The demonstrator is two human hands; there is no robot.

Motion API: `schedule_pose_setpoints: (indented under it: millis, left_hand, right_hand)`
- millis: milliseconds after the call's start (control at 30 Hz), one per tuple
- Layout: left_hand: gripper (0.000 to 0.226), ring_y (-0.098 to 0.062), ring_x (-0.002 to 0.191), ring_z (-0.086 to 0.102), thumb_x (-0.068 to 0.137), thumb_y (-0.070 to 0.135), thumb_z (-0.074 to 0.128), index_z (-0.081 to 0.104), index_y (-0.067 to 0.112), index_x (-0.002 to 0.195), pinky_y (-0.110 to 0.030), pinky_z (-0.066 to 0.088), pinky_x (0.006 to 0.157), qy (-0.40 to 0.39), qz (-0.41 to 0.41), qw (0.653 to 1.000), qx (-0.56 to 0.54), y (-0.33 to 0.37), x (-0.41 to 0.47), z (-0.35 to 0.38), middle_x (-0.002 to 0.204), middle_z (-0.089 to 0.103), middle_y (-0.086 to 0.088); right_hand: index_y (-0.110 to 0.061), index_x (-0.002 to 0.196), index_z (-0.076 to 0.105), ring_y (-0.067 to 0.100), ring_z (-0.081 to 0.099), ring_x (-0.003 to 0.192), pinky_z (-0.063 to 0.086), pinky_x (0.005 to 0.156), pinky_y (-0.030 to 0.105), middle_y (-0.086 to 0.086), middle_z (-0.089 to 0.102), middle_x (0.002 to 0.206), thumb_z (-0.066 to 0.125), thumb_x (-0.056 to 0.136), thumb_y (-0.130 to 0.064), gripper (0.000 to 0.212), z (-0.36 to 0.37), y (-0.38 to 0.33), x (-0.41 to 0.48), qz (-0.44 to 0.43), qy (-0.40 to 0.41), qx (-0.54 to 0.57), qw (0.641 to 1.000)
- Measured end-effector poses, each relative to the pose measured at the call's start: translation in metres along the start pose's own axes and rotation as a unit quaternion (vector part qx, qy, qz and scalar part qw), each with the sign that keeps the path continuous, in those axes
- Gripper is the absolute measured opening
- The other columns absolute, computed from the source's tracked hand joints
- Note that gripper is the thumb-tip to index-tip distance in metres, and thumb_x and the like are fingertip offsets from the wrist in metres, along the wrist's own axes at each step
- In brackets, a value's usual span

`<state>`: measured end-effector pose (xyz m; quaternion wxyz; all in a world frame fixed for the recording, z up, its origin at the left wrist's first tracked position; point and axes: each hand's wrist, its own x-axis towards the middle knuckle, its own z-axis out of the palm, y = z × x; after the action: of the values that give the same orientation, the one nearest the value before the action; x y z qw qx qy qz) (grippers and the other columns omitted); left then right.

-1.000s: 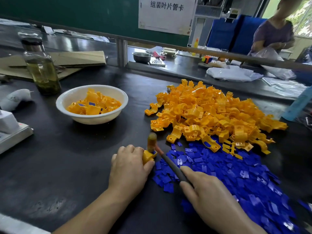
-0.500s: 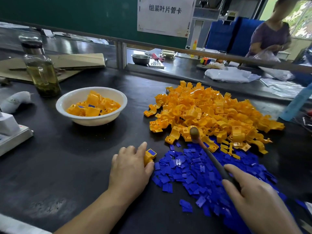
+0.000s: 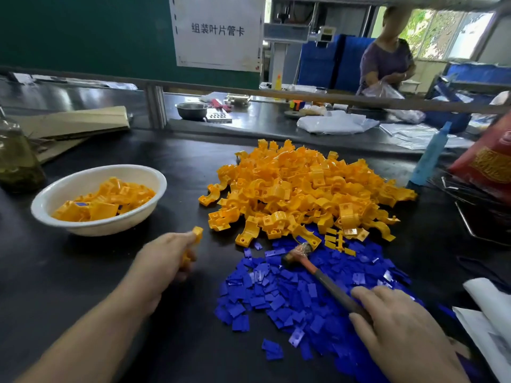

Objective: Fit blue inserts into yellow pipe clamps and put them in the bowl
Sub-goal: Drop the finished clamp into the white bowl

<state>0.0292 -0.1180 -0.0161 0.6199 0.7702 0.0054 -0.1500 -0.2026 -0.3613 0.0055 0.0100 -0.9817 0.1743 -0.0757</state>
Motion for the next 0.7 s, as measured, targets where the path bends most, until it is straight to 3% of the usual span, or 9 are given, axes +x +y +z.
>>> schedule_pose_setpoints:
  millis: [100,167,233,300,400,467,567,633,700]
  left_hand:
    - [0.035,-0.01,0.05,0.064,0.099,0.039,0.046,0.065,0.01,0.093,-0.018,0.05,0.044,-0.004,-0.053,0.953,-0.297,0.023,0.02,-0.022,0.069,0.072,-0.004]
    - [0.036,-0.01,0.058,0.067,0.101,0.039,0.041,0.062,0.012,0.092,-0.017,0.053,0.049,0.001,-0.027,0.924,-0.382,0.043,0.034,-0.035,0.077,0.073,-0.005]
    - [0.04,-0.014,0.075,0.068,0.101,0.044,0.035,0.061,0.013,0.1,-0.019,0.055,0.057,0.014,0.005,0.893,-0.449,0.06,0.05,-0.047,0.099,0.069,-0.009]
    - [0.056,-0.02,0.091,0.069,0.099,0.054,0.031,0.053,0.009,0.125,-0.025,0.056,0.071,0.012,0.034,0.857,-0.514,0.071,0.062,-0.058,0.118,0.064,-0.016]
    - [0.081,-0.031,0.107,0.067,0.095,0.06,0.037,0.021,0.005,0.152,-0.036,0.053,0.089,-0.012,0.058,0.829,-0.557,0.069,0.07,-0.062,0.135,0.051,-0.022]
    - [0.073,-0.027,0.111,0.063,0.098,0.051,0.043,0.018,0.01,0.154,-0.038,0.05,0.092,-0.008,0.071,0.879,-0.471,0.057,0.065,-0.046,0.141,0.046,-0.016]
    - [0.048,-0.019,0.118,0.055,0.099,0.025,0.053,0.039,0.023,0.145,-0.038,0.046,0.099,0.023,0.14,0.983,-0.119,0.03,0.056,-0.002,0.149,0.045,-0.009]
    - [0.061,-0.018,0.138,0.038,0.096,0.018,0.059,0.034,0.026,0.151,-0.042,0.033,0.113,-0.005,0.212,0.966,0.147,0.012,0.056,0.023,0.157,0.034,0.0]
    - [0.066,-0.019,0.147,0.024,0.096,0.024,0.059,0.027,0.029,0.154,-0.042,0.025,0.116,-0.028,0.247,0.901,0.355,0.006,0.06,0.041,0.162,0.022,0.003]
  right_hand:
    - [-0.038,0.115,0.056,0.01,0.053,0.095,0.046,0.085,0.029,-0.012,0.056,0.104,0.062,0.083,-0.05,0.034,-0.002,-0.009,0.001,-0.019,-0.001,-0.011,1.0]
    - [-0.028,0.092,0.07,0.016,0.061,0.071,0.055,0.062,0.033,-0.008,0.063,0.083,0.086,0.062,-0.036,0.035,-0.003,-0.013,0.001,-0.028,0.037,0.037,0.998]
    - [-0.028,0.085,0.071,0.015,0.063,0.062,0.054,0.051,0.03,-0.01,0.064,0.077,0.09,0.053,-0.035,0.037,-0.005,-0.022,0.001,-0.039,0.047,0.039,0.997]
    - [-0.033,0.091,0.07,0.011,0.064,0.071,0.054,0.059,0.029,-0.013,0.064,0.086,0.086,0.059,-0.044,0.037,-0.009,-0.031,0.003,-0.065,0.005,0.038,0.997]
    - [-0.04,0.127,0.048,0.002,0.046,0.113,0.036,0.095,0.024,-0.02,0.045,0.124,0.047,0.09,-0.058,0.041,-0.006,-0.038,0.01,-0.094,-0.012,0.09,0.991]
    - [-0.039,0.134,0.037,0.002,0.036,0.119,0.03,0.1,0.022,-0.021,0.038,0.131,0.036,0.093,-0.059,0.045,-0.009,-0.044,0.019,-0.107,-0.046,0.086,0.989]
    - [-0.037,0.134,0.031,0.015,0.031,0.127,0.027,0.108,0.035,-0.009,0.036,0.14,0.042,0.092,-0.055,0.047,-0.01,-0.07,0.036,-0.17,-0.079,0.071,0.98]
    - [-0.037,0.137,0.022,0.025,0.017,0.139,0.018,0.112,0.05,0.003,0.021,0.152,0.048,0.09,-0.052,0.055,-0.002,-0.091,0.048,-0.223,-0.11,0.047,0.967]
    - [-0.037,0.141,0.015,0.032,-0.003,0.145,0.003,0.113,0.058,0.009,0.003,0.158,0.051,0.089,-0.051,0.065,0.012,-0.108,0.059,-0.26,-0.139,0.017,0.955]
